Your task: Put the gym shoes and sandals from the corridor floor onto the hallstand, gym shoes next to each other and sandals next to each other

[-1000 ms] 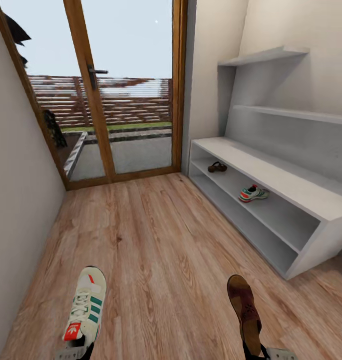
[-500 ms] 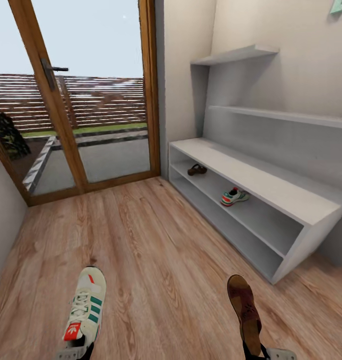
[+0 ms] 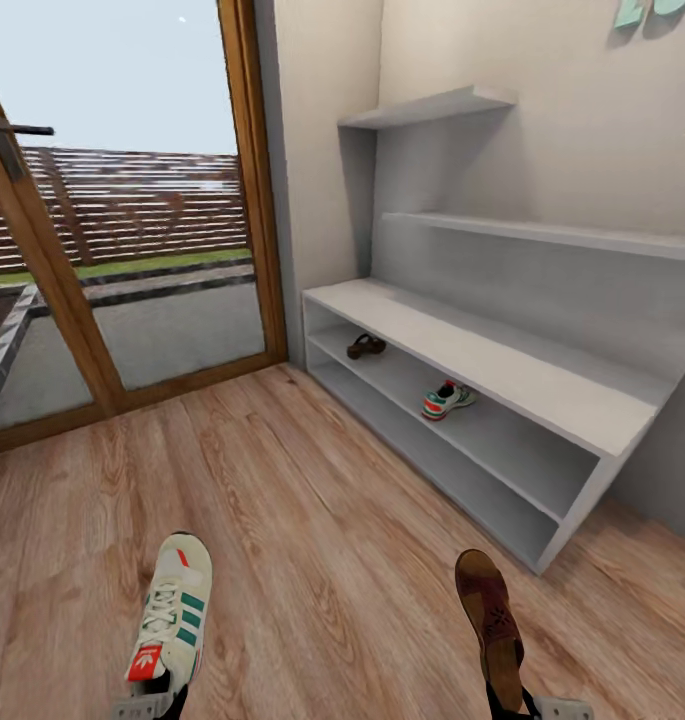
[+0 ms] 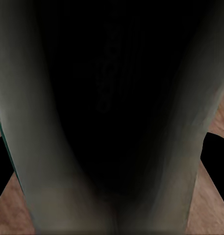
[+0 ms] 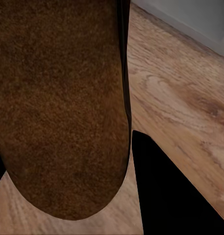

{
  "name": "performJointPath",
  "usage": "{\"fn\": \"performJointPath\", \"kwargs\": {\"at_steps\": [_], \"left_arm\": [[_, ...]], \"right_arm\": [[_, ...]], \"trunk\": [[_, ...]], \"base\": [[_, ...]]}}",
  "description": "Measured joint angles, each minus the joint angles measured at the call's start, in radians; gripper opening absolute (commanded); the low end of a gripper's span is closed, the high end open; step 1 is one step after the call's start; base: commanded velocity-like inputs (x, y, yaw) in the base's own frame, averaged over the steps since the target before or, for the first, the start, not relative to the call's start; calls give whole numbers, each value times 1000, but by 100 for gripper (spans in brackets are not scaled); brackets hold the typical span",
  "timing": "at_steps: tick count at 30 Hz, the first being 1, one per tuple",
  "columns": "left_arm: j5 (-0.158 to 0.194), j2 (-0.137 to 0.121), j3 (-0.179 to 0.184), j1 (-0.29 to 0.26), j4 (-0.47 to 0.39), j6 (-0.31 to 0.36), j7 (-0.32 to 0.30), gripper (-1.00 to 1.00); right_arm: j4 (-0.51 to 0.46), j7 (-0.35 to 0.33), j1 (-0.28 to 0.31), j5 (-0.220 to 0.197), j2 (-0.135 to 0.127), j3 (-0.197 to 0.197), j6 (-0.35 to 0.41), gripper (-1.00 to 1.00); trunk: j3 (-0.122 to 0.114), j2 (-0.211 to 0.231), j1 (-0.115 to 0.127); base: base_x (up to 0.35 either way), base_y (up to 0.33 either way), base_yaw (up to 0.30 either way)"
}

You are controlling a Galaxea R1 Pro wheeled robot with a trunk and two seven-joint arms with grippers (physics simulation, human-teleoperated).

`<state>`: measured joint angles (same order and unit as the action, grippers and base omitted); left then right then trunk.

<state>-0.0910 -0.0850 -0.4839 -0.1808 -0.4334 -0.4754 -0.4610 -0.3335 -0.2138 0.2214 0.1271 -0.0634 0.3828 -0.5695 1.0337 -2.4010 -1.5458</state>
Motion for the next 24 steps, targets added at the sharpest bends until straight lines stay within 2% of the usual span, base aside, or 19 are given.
{"fn": "performJointPath", "kwargs": {"at_steps": [15, 24], "left_arm": [[0, 0, 0, 1, 1, 0, 0, -100], [1, 0, 0, 0, 1, -2, -6, -100]], "right_arm": [[0, 0, 0, 0, 0, 0, 0, -100], [0, 0, 0, 0, 0, 0, 0, -100]], "trunk": [[0, 0, 0], [0, 0, 0]], "base": [[166, 302, -270], [30, 331, -270]]}}
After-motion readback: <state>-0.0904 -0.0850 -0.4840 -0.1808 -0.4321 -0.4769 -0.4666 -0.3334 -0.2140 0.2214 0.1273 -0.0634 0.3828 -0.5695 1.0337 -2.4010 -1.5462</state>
